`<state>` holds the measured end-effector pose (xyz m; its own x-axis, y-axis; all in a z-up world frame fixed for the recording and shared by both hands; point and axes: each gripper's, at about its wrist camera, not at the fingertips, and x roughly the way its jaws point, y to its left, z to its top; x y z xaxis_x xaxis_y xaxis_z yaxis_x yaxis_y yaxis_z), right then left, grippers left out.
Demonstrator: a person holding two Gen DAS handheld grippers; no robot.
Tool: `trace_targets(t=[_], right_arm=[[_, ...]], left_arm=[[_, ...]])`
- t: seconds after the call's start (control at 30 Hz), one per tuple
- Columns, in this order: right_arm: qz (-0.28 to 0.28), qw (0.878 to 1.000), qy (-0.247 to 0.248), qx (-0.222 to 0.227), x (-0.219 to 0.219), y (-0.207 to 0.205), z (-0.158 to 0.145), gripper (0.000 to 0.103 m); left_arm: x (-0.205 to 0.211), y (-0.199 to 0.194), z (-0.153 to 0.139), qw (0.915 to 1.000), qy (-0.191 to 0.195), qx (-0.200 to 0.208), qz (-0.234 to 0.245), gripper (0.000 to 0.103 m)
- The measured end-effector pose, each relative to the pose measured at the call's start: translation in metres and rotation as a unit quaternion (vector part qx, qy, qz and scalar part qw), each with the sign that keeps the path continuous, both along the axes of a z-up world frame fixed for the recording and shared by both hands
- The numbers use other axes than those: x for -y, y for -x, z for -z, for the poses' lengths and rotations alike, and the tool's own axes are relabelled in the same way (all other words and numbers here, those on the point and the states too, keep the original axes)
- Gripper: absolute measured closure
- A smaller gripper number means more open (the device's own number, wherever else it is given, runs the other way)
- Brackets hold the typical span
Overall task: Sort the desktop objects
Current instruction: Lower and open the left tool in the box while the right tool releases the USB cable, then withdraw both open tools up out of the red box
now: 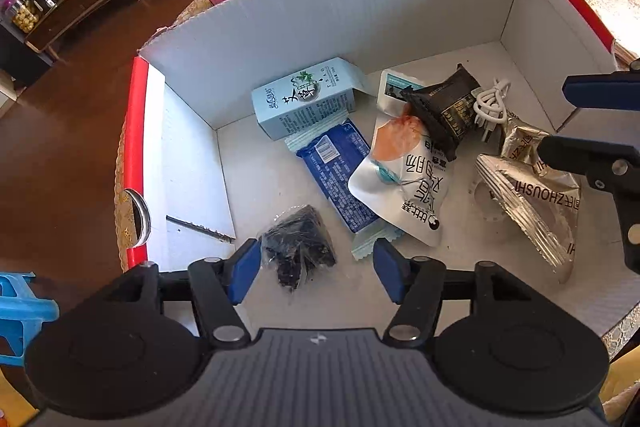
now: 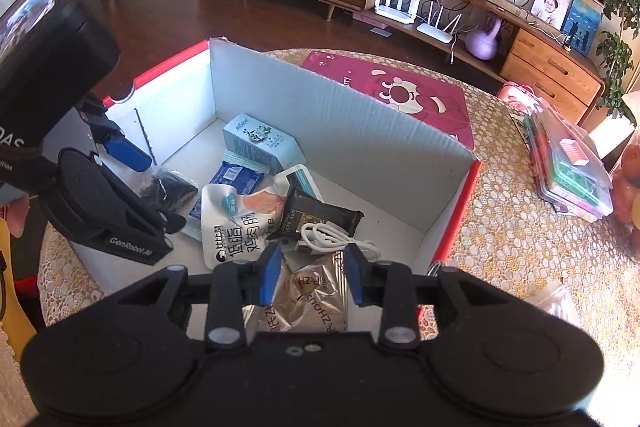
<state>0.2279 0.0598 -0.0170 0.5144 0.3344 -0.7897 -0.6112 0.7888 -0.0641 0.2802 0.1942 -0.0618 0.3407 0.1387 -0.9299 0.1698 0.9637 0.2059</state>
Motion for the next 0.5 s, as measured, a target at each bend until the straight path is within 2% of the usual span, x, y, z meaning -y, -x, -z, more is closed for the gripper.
trace_targets(t=[0.2,0.3,0.5], right_arm=[[-0.001,1.000,-0.009,0.003,0.007,0.010,-0.009,0.059],[-0.002,1.000,-0.014,0.008,0.011,0.017,-0.015,0.050],[0.000,1.000,-0.025,0.018,0.021,0.031,-0.028,0.048]], left_arm=[[0.005,0.010,-0.011,1.0000,0.000,0.009,-0.003,0.037],[0.008,0.017,-0.018,0.9998,0.000,0.017,-0.005,0.034],[0.010,0.027,-0.033,0.9994,0.004,0.034,-0.011,0.033]])
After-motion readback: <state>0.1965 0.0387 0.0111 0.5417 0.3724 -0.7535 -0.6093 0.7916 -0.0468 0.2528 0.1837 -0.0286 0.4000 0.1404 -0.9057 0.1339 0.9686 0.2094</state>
